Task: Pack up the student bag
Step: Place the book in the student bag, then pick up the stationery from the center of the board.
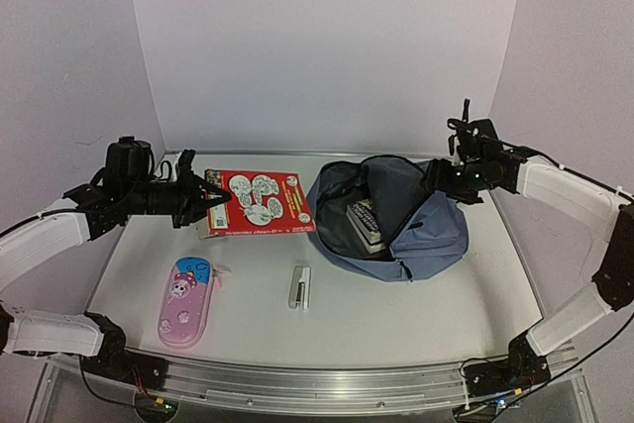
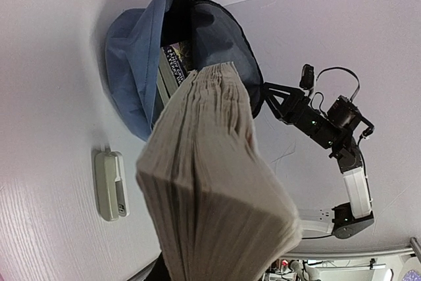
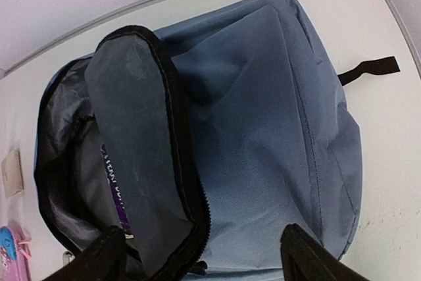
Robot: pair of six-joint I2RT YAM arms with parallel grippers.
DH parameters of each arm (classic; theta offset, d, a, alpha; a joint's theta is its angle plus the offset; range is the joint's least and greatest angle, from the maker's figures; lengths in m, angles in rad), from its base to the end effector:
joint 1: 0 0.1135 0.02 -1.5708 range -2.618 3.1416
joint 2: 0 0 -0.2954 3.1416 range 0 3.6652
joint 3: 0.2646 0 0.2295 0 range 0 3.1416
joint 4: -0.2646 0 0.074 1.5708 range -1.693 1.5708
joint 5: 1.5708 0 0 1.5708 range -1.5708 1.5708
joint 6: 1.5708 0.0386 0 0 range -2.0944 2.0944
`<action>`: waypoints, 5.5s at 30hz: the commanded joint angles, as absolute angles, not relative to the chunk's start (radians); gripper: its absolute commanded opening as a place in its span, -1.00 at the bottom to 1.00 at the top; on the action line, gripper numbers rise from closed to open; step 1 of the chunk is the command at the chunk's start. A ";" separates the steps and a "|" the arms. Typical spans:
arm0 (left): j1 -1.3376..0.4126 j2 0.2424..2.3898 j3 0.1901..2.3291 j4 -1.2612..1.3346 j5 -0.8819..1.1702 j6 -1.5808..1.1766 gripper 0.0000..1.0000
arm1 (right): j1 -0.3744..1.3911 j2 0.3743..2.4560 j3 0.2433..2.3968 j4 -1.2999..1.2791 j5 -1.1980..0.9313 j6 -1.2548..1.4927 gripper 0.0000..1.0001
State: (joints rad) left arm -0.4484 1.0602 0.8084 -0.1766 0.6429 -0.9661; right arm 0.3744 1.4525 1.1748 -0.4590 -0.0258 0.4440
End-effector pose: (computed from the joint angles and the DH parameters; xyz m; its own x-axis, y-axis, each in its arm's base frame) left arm 0.1707 -0.1078 0.3306 -0.9026 -0.2965 -0.3123 0.1687 0.4238 -0.8899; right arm 0.2770 0.1099 0.3282 -0.7294 0.1748 -0.6614 -0.0776 0.9394 0.3338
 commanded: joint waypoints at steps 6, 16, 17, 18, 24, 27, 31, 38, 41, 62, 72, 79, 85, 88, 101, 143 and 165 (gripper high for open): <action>-0.443 1.014 0.835 -0.162 0.600 -0.958 -1.00 | 0.364 1.515 1.171 -0.352 -0.117 0.465 -0.16; -0.502 1.197 0.919 -0.037 0.531 -1.011 -0.99 | 0.363 1.384 1.155 -0.337 -0.128 0.531 -1.00; -0.512 1.222 0.937 -0.027 0.524 -1.013 -0.99 | 0.365 1.368 1.157 -0.337 -0.136 0.535 -1.00; -0.527 1.251 0.952 -0.013 0.517 -1.015 -0.99 | 0.364 1.351 1.160 -0.337 -0.148 0.538 -1.00; -0.618 1.440 1.058 0.191 0.520 -1.085 -0.99 | 0.364 1.296 1.164 -0.339 -0.178 0.540 -1.00; -0.643 1.556 1.143 0.228 0.551 -1.103 -1.00 | 0.363 1.290 1.157 -0.337 -0.196 0.546 -1.00; -0.660 1.687 1.226 0.255 0.572 -1.119 -1.00 | 0.365 1.271 1.162 -0.336 -0.209 0.554 -1.00; -0.667 1.827 1.308 0.268 0.573 -1.130 -1.00 | 0.364 1.243 1.182 -0.331 -0.232 0.568 -1.00; -0.671 1.888 1.357 0.263 0.588 -1.128 -1.00 | 0.364 1.233 1.185 -0.326 -0.252 0.574 -1.00; -0.805 2.320 1.865 -0.065 0.391 -0.992 -0.88 | 0.364 1.220 1.082 -0.224 -0.309 0.647 -1.00; -0.811 2.221 1.786 -0.208 0.250 -0.871 0.16 | 0.364 1.220 1.066 -0.220 -0.307 0.645 -1.00; -0.823 2.221 1.805 -0.288 0.200 -0.827 0.29 | 0.364 1.228 1.073 -0.208 -0.312 0.650 -1.00; -0.839 2.254 1.850 -0.315 0.187 -0.811 -0.16 | 0.365 1.226 1.072 -0.207 -0.313 0.652 -1.00; -0.847 2.281 1.893 -0.316 0.205 -0.813 -0.28 | 0.365 1.225 1.067 -0.207 -0.306 0.654 -1.00; -0.908 2.431 2.108 -0.306 0.260 -0.840 -0.32 | 0.365 1.204 1.022 -0.206 -0.242 0.672 -1.00; -0.498 1.358 1.040 -0.579 0.126 -0.739 0.74 | 0.293 1.348 0.923 -0.116 -0.101 0.615 0.30; -0.419 1.047 0.739 -0.904 -0.165 -1.080 0.95 | 0.484 1.067 0.962 -0.041 -0.379 0.648 0.97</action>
